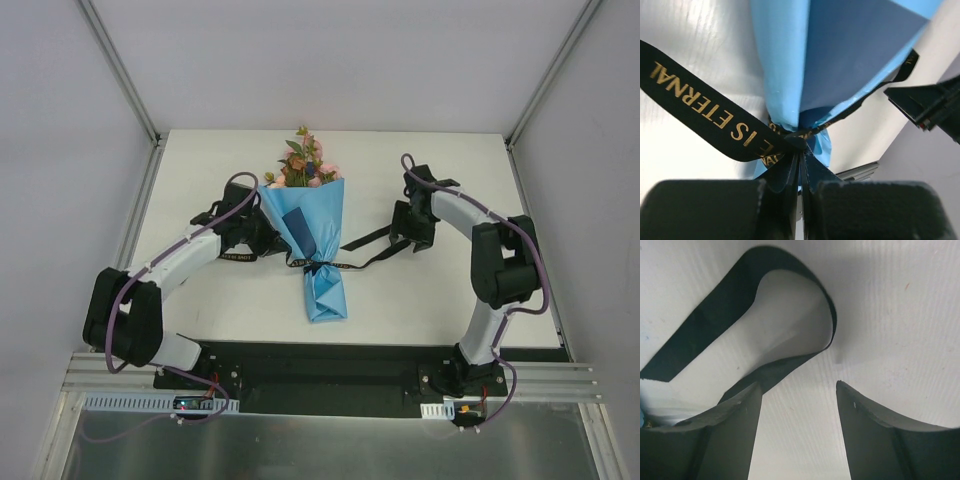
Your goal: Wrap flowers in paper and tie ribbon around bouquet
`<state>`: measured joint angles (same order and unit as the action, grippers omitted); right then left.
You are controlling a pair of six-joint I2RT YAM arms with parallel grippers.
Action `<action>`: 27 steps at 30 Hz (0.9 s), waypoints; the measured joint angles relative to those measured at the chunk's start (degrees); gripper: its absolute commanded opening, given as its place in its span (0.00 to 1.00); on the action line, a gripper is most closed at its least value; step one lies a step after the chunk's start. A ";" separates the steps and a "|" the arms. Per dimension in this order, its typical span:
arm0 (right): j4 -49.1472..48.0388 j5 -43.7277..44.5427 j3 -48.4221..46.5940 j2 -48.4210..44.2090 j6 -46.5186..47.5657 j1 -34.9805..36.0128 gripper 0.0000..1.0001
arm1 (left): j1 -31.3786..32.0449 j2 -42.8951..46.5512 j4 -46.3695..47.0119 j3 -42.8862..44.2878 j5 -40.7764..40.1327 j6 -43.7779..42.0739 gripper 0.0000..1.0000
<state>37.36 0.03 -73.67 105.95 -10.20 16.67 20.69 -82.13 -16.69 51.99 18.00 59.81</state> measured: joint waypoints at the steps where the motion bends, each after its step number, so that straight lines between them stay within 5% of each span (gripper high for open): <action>1: -0.09 -0.07 -0.26 0.28 -0.04 -0.44 0.63 | 0.02 0.74 0.00 0.20 0.11 -0.74 0.00; 15: -0.90 3.82 -5.33 6.38 3.28 -1.95 0.52 | 2.84 -0.94 0.15 8.63 11.93 -5.70 0.00; 22: -0.66 4.57 -7.98 8.57 5.60 -2.23 0.04 | 6.38 -2.19 0.68 9.75 15.67 -5.73 0.00; 27: -1.03 4.33 -7.98 8.55 7.28 -2.71 0.00 | 7.15 -3.78 1.46 9.75 16.44 -6.47 0.00</action>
<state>36.34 4.36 -81.65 114.50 -2.92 13.96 27.83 -85.91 -15.22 61.73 34.44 53.34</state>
